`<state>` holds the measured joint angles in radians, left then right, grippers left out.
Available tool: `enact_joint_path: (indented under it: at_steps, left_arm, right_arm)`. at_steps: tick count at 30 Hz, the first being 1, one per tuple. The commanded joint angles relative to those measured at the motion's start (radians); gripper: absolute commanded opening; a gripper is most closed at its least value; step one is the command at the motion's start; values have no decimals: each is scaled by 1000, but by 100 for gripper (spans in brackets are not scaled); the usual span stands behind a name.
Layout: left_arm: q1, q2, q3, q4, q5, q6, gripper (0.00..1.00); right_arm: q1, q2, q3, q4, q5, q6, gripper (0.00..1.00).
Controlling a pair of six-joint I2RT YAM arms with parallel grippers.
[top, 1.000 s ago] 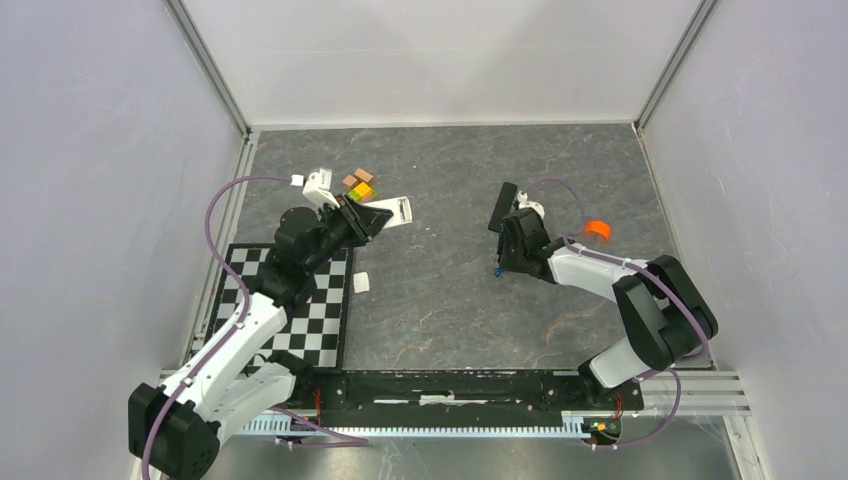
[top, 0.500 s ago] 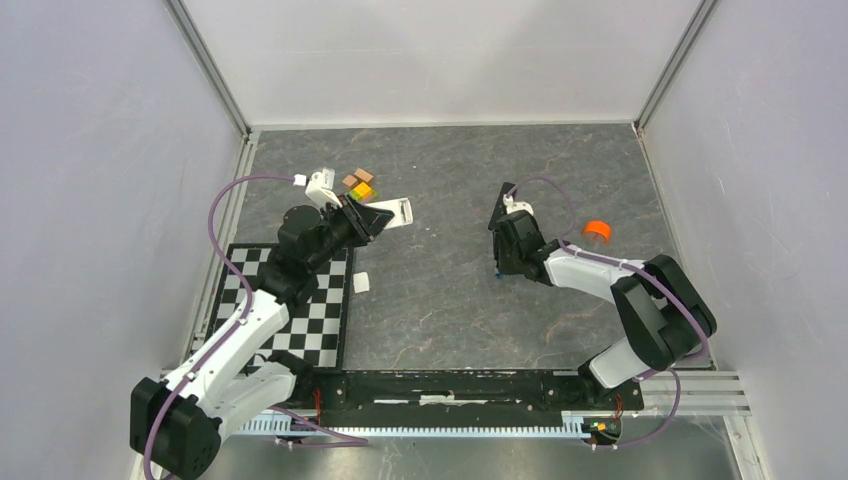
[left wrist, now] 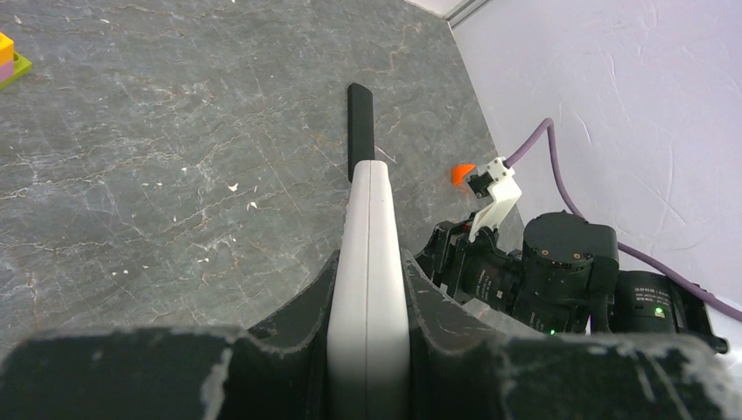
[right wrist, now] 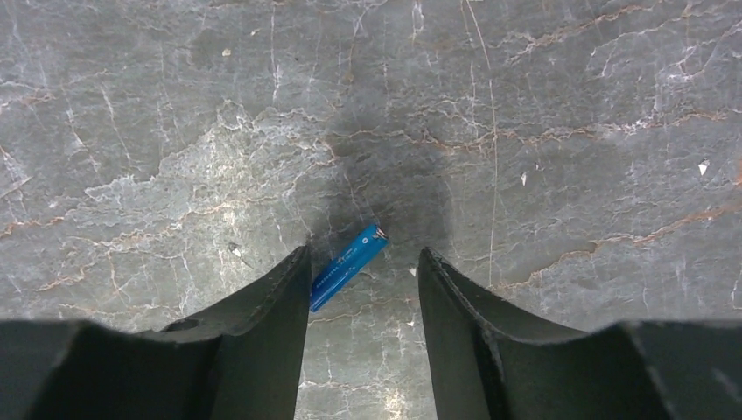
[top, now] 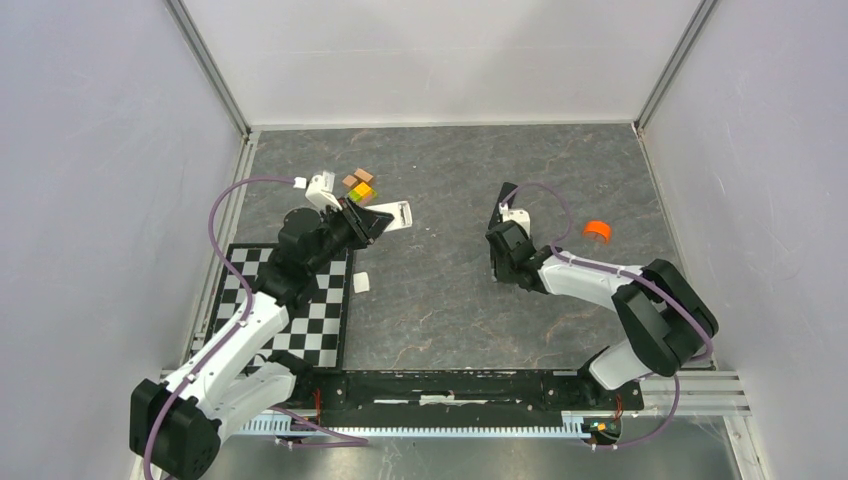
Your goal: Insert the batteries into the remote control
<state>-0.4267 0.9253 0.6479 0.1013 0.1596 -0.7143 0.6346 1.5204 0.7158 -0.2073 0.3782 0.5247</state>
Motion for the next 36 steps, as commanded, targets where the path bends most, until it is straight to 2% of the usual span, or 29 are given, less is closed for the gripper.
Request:
enact_joint_path:
  at_steps: [1, 13, 16, 20, 22, 25, 29, 33, 36]
  left_arm:
    - [9, -25, -12, 51, 3, 30, 2]
    - [9, -24, -31, 71, 45, 15, 2]
    - [8, -4, -44, 110, 103, -10, 2]
    - [9, 45, -65, 182, 196, -59, 2]
    - [8, 72, -79, 222, 233, -83, 2]
    - [8, 120, -98, 288, 278, -122, 2]
    - [6, 195, -127, 377, 324, -167, 2]
    - [2, 282, -147, 450, 358, -193, 2]
    - [-7, 359, -163, 535, 372, -223, 2]
  right_arm:
    - [20, 0, -59, -142, 0, 46, 50]
    - [23, -9, -93, -87, -37, 61, 4]
    - [22, -18, -92, -82, -44, 42, 4]
    - [15, -18, -79, -120, -30, 25, 20]
    - [5, -10, -81, -130, -35, 18, 22]
    - [-15, 7, -99, -117, -70, 13, 18]
    - [-27, 2, -111, -95, -108, 14, 5]
    - [-29, -60, -108, -64, -127, 8, 2]
    - [-28, -134, -101, -4, -202, -4, 2]
